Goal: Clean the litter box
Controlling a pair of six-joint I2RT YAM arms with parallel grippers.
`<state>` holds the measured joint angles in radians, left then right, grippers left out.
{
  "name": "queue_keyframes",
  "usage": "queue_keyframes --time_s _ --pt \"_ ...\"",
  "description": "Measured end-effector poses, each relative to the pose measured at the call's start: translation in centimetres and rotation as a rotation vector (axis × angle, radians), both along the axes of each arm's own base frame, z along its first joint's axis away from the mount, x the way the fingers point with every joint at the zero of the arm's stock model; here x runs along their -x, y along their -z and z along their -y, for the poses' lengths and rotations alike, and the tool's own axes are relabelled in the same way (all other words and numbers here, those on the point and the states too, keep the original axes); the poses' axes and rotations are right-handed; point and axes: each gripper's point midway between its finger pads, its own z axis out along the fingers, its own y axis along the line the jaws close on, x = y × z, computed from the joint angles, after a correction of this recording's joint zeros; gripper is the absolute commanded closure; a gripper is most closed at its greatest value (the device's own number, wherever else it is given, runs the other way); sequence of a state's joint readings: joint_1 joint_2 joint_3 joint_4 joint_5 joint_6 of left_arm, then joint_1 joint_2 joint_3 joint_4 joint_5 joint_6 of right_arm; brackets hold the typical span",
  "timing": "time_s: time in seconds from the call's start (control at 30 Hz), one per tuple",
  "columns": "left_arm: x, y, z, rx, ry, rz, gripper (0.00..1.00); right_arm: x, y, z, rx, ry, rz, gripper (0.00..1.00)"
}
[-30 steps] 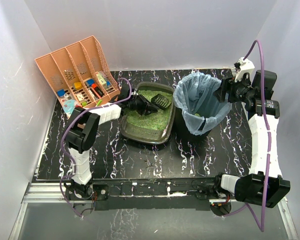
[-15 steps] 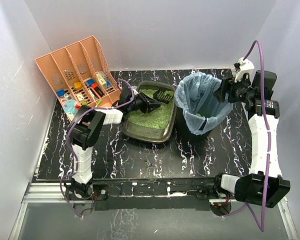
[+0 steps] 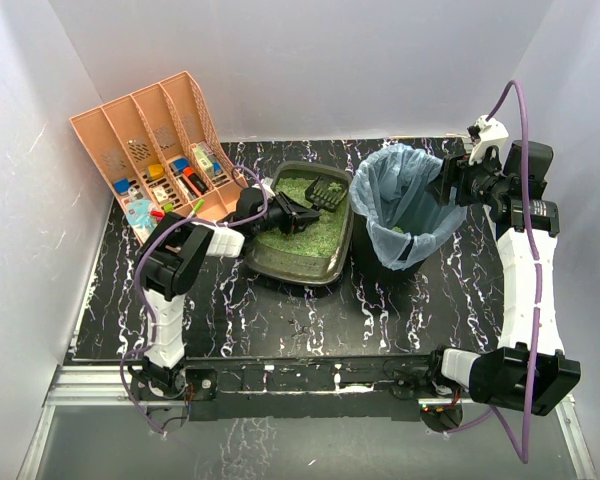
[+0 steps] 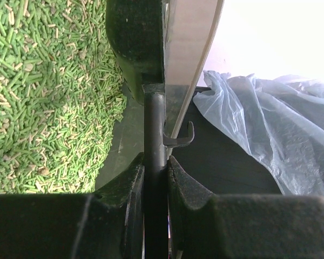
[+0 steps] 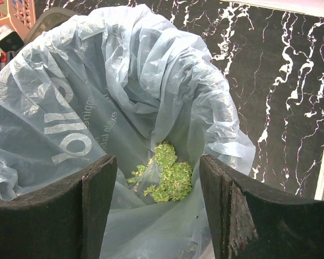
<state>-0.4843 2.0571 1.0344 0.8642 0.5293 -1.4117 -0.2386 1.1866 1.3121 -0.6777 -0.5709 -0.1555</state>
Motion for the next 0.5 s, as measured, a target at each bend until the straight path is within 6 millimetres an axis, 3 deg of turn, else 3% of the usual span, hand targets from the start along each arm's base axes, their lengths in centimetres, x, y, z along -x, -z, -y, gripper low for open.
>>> queue_keyframes --time_s 0.5 --pt "2.2 0.3 -0.8 -0.007 0.022 0.008 1.00 0.0 0.0 0.0 0.000 -0.001 0.000 0.32"
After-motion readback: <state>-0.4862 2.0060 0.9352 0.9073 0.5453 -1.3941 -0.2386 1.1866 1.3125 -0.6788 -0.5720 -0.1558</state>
